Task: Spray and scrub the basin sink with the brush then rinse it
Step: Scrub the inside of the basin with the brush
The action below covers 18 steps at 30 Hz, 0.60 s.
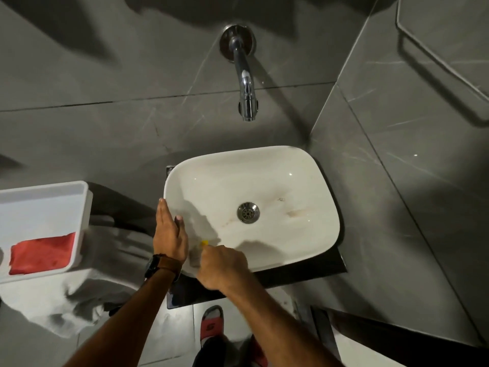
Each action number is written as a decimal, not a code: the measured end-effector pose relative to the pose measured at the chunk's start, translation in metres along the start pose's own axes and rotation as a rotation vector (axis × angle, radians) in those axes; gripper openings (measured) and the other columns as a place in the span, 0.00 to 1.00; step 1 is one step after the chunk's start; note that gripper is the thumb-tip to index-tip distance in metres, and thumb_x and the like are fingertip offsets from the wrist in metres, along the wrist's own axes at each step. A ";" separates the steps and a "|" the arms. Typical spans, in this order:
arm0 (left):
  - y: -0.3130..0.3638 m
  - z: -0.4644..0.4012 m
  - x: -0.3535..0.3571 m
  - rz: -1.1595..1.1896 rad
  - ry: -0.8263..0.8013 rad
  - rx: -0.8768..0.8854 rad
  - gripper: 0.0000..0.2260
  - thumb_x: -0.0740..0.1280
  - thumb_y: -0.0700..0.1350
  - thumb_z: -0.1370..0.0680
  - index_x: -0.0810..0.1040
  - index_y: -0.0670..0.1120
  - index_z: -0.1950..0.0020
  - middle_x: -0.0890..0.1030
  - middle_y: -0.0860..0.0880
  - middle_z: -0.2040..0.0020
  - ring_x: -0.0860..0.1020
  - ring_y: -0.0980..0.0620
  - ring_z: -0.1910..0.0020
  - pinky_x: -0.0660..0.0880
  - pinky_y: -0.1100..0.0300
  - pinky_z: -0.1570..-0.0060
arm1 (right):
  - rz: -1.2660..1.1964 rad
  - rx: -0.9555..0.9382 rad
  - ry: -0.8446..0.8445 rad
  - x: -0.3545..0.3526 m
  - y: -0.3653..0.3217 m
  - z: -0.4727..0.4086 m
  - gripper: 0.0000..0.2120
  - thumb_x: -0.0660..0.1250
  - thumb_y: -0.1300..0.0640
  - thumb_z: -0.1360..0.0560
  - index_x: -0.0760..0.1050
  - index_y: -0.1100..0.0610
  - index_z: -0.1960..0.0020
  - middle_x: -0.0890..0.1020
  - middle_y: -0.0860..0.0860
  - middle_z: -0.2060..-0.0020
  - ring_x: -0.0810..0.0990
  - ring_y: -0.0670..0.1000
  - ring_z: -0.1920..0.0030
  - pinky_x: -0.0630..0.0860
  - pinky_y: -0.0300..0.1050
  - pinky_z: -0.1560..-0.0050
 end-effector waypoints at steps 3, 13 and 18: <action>-0.001 -0.001 0.003 0.004 0.008 -0.007 0.26 0.54 0.49 0.16 0.51 0.44 0.20 0.58 0.42 0.21 0.65 0.40 0.26 0.69 0.41 0.32 | 0.168 0.195 0.109 -0.022 0.078 0.003 0.16 0.58 0.55 0.19 0.75 0.55 0.34 0.83 0.56 0.38 0.81 0.59 0.38 0.75 0.52 0.40; 0.001 0.002 0.004 0.013 0.001 -0.013 0.27 0.56 0.46 0.17 0.52 0.42 0.20 0.57 0.43 0.20 0.62 0.43 0.24 0.66 0.45 0.30 | -0.038 0.401 0.348 -0.031 0.111 -0.038 0.14 0.58 0.58 0.19 0.79 0.55 0.39 0.84 0.56 0.42 0.83 0.59 0.41 0.78 0.50 0.44; 0.003 -0.001 0.004 0.011 -0.005 -0.028 0.27 0.56 0.46 0.17 0.52 0.43 0.20 0.56 0.45 0.20 0.62 0.43 0.24 0.67 0.47 0.32 | 0.030 0.106 0.176 0.005 0.043 -0.033 0.18 0.61 0.55 0.24 0.79 0.50 0.36 0.85 0.56 0.43 0.84 0.60 0.42 0.78 0.52 0.44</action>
Point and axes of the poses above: each hand's wrist, its own z-axis away from the middle knuckle, its own x-axis out of the palm, y = z × x, the point moved 3 cm from there along -z, towards the middle knuckle
